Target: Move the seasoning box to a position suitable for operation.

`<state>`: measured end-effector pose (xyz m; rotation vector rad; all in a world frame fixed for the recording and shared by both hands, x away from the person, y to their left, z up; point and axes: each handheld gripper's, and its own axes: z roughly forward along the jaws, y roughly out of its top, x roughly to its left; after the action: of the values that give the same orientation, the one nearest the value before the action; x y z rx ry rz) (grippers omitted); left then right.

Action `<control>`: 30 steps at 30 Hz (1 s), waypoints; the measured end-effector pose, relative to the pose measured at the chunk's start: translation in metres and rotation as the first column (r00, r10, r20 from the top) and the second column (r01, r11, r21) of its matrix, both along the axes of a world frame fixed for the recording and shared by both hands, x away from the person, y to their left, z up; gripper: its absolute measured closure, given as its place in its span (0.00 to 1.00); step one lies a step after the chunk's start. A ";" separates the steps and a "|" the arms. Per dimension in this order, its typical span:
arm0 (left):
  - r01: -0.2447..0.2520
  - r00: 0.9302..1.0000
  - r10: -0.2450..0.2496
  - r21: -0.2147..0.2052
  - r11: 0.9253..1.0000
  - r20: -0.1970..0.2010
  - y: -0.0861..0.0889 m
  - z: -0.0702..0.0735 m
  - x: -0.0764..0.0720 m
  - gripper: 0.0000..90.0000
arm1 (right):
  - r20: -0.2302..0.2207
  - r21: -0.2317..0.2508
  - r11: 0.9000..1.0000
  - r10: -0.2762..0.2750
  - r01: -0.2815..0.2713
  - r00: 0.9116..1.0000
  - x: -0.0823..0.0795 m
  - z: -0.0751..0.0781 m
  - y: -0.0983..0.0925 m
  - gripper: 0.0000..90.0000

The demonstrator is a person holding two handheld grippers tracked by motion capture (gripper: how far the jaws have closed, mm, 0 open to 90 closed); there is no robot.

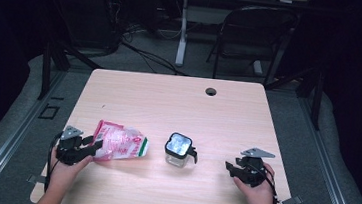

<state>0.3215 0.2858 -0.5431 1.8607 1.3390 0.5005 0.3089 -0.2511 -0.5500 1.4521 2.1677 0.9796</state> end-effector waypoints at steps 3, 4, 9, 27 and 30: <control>0.003 1.000 -0.003 0.004 1.000 -0.005 -0.001 -0.001 0.000 0.61 | 0.000 -0.013 1.000 0.016 -0.016 1.000 0.000 0.000 0.004 0.61; 0.007 1.000 -0.007 0.009 1.000 -0.008 -0.002 -0.001 0.000 0.61 | 0.000 -0.017 1.000 0.016 -0.016 1.000 0.000 0.000 0.005 0.62; 0.017 1.000 -0.017 0.016 1.000 -0.012 -0.002 -0.003 -0.003 0.61 | 0.004 0.016 0.999 0.028 -0.028 1.000 0.005 0.004 0.008 0.63; 0.036 0.999 -0.036 0.026 0.999 0.009 -0.005 0.003 -0.020 0.64 | -0.005 -0.015 0.980 0.197 -0.197 0.980 0.012 0.004 0.063 0.65; 0.035 0.999 -0.035 0.033 0.999 0.004 -0.004 0.002 -0.021 0.64 | 0.002 0.001 0.966 0.259 -0.259 0.966 0.005 0.010 0.072 0.65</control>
<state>0.3002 0.2813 -0.5413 1.9055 1.3002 0.5115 0.3143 -0.1788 -0.5400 1.1855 2.3990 1.0664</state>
